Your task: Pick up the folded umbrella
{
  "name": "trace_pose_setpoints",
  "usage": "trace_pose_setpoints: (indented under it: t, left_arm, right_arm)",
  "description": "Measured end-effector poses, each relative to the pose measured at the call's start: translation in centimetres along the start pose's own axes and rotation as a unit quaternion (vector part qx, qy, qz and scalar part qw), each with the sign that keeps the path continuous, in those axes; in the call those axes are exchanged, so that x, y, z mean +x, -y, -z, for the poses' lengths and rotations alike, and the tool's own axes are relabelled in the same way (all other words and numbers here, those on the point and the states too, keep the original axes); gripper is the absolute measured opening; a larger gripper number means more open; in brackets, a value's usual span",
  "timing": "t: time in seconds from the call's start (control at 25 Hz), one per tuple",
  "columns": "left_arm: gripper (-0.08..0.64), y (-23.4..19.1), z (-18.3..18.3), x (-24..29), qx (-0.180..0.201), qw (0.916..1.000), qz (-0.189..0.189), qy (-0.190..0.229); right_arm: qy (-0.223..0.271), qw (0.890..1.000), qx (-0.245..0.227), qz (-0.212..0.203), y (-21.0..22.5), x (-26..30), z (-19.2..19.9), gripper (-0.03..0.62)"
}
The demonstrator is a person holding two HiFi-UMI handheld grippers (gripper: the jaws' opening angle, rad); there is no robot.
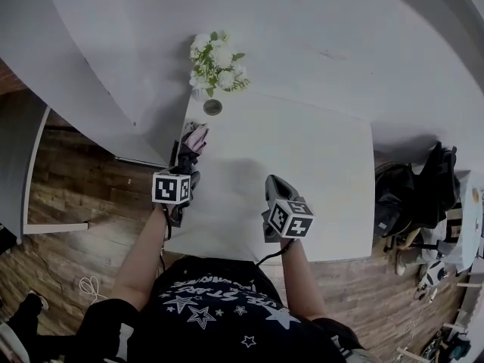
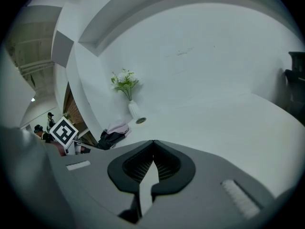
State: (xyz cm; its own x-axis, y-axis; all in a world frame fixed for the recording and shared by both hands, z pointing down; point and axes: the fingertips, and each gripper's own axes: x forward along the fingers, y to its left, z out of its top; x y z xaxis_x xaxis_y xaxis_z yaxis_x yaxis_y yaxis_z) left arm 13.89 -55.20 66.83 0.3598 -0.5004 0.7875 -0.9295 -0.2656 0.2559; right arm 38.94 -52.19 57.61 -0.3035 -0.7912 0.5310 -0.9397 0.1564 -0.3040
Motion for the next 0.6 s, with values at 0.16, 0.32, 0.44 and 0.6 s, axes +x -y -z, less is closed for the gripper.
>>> trace_pose_setpoints:
  t: [0.16,0.32,0.44,0.6]
  left_arm:
    - [0.259,-0.6,0.6,0.3,0.014,0.9995,-0.025,-0.013]
    - [0.222,-1.2,0.5,0.4,0.03,0.9986,-0.041,-0.017]
    - [0.208,-1.3,0.4,0.3,0.029,0.9987,-0.038,-0.015]
    - [0.199,-1.5,0.2,-0.6,0.038,0.9984,-0.042,0.001]
  right_arm:
    - [-0.001,1.0,0.003,0.006,0.4,-0.3,0.3,0.015]
    - [-0.001,1.0,0.005,0.012,0.5,-0.5,0.5,0.015]
    - [0.002,1.0,0.006,0.015,0.2,-0.6,0.5,0.015]
    - [0.008,1.0,0.003,0.019,-0.4,-1.4,0.4,0.015]
